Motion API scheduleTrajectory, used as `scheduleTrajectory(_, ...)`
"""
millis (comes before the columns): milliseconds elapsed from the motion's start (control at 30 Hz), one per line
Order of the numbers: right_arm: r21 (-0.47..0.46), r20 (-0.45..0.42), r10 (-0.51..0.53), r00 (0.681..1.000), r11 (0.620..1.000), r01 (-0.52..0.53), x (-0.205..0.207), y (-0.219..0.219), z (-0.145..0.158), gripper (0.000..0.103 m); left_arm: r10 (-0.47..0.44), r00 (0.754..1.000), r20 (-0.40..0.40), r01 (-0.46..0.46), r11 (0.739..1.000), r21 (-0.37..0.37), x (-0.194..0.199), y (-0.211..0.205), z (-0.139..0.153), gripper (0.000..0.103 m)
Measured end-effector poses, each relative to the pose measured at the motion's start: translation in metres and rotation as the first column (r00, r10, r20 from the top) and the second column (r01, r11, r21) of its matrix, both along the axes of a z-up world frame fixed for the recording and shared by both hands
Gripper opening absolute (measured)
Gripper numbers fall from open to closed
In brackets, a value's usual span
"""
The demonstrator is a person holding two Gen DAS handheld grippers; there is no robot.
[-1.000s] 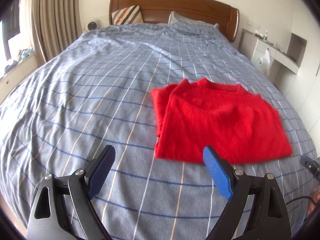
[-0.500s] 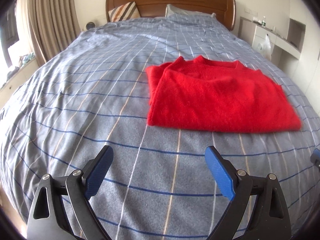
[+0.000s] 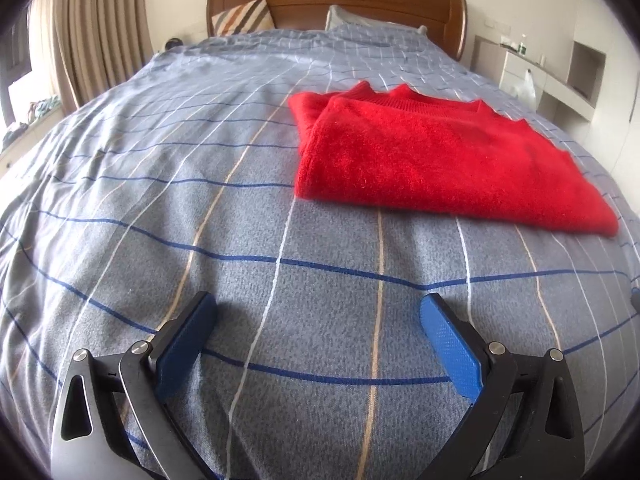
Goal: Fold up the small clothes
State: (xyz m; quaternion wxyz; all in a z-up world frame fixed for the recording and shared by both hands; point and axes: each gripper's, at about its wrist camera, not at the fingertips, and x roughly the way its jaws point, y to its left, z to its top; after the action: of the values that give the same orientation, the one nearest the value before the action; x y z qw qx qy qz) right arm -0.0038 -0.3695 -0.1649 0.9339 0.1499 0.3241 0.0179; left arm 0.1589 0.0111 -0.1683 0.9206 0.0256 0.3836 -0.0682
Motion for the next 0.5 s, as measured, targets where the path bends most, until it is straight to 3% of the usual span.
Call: scheduleTrajectory(500, -0.004, 0.01, 0.001, 1.0, 1.0, -0.001, -0.0013, 0.0006, -0.0001, 0.059, 0.007, 1.0, 0.015, -0.008, 1.0, 0.012, -0.0038, -0.0022, -0.0012, 0.102)
